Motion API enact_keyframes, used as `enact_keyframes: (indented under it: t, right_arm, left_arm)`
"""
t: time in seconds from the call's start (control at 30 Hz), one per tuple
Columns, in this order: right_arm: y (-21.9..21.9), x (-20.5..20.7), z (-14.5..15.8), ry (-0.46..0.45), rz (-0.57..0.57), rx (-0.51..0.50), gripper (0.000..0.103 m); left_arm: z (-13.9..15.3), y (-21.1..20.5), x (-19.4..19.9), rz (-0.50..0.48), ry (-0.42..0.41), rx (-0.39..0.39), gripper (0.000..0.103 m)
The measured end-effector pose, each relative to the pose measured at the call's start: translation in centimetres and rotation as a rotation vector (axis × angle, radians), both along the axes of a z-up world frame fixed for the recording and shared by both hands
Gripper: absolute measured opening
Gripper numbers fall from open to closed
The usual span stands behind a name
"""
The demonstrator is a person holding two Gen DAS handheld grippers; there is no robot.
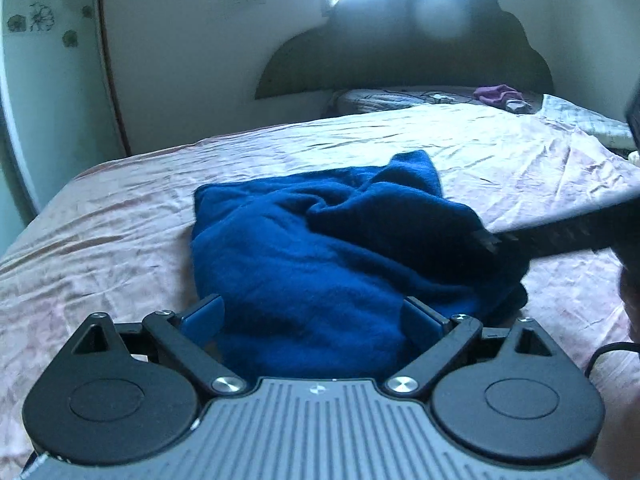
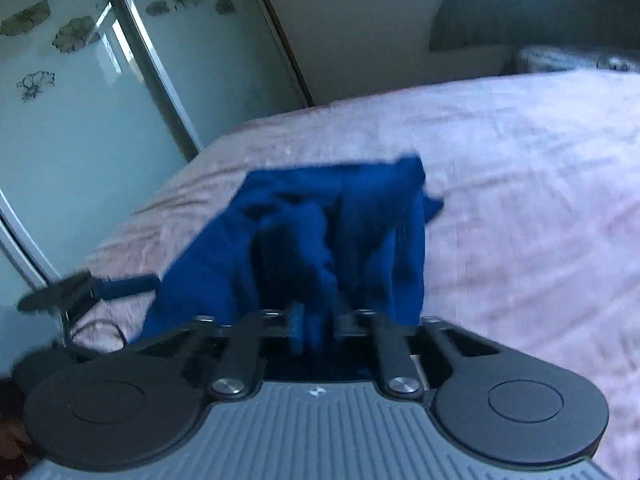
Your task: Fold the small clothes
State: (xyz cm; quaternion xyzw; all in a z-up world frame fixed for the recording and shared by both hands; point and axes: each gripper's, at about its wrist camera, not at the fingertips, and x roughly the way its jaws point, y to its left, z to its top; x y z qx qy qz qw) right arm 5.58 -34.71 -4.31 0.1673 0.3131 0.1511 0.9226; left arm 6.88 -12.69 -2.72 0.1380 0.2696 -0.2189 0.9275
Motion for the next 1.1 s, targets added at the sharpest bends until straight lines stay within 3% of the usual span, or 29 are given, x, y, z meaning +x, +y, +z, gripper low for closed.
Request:
enact_keyframes:
  t: [0.13,0.27,0.37,0.43,0.47,0.5,0.57,0.7,0.8,0.9,1.1]
  right_arm:
    - [-1.3,-3.0,-0.2,-0.008,-0.014,0.071,0.005]
    - [-2.0,-3.2,-1.4,0.068,-0.026,0.039,0.005]
    - [-1.9,-3.7,0.1,0.037,-0.088,-0.007,0.019]
    - [-1.2,-4.2,2.0,-0.037,-0.197,-0.103,0.035]
    - [-0.7,-4.3,2.9,-0.081,-0.207,-0.128,0.044]
    - [0.0,-4.4,3.8,-0.129,-0.19,-0.137,0.046]
    - [1.5,-3.7,4.6,-0.176,-0.109,-0.125,0.046]
    - [3.5,-0.6,2.9,-0.084,-0.034,-0.118,0.047]
    - [3.4,0.2,1.3,-0.037,-0.078,-0.126,0.047]
    - [2.7,-0.3,1.6,-0.051,-0.124,-0.069,0.048]
    - [2.5,-2.2,1.6,-0.087,-0.147,-0.064,0.055]
  left_arm:
    - [0.7,1.2,0.2,0.008,0.004,-0.035,0.096]
    - [0.2,1.2,1.1,0.02,0.035,-0.035,0.095]
    - [-0.1,1.6,1.2,0.025,0.072,-0.061,0.096]
    - [-0.2,1.6,1.2,0.031,0.076,-0.06,0.096]
    - [-0.2,1.6,1.2,0.034,0.077,-0.057,0.096]
    - [-0.2,1.5,1.2,0.035,0.079,-0.057,0.096]
    - [-0.3,1.4,1.2,0.032,0.082,-0.057,0.096]
    - [-0.6,1.2,1.0,0.037,0.085,-0.045,0.097]
    - [-1.0,1.3,1.0,0.047,0.104,-0.049,0.099]
    - [-1.2,1.6,1.0,0.06,0.11,-0.057,0.101]
    - [-1.3,1.9,1.1,0.078,0.128,-0.074,0.101]
